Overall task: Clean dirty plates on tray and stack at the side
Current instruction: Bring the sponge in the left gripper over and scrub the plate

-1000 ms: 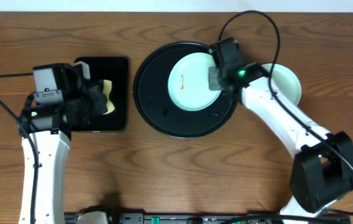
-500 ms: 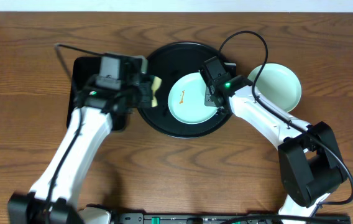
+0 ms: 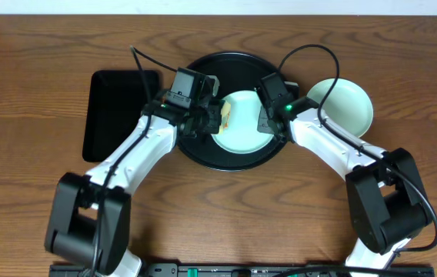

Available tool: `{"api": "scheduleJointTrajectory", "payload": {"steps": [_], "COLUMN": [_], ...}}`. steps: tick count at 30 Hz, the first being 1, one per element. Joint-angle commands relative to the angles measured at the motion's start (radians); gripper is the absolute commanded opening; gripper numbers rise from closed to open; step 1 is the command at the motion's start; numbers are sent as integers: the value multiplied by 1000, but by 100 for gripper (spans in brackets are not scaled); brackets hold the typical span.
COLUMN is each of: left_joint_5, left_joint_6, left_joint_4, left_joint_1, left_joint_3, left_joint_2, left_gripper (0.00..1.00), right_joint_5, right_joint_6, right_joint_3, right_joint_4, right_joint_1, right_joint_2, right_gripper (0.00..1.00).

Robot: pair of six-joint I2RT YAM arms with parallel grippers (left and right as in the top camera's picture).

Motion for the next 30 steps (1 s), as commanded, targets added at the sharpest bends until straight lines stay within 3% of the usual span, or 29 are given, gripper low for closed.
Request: {"api": "scheduleJointTrajectory", "payload": {"steps": [1,14,30], "left_joint_5": [6,2,-14], "left_joint_6": [-10,5,33], "left_joint_4": [27,63,133], "left_joint_1": [-1,-18,-34], "left_joint_3": [-10,-10,-10], "left_joint_2": [37,64,168], "left_gripper": [8,8,8], "right_joint_5": [6,-46,-45], "right_joint_6": [-42,-61,-62], "right_joint_3": [-40,-168,-177], "right_joint_4": [59,290,303], "right_joint_1": [-8,-8,-8], "right_joint_2": [12,12,12], "right_gripper": [1,1,1]}}
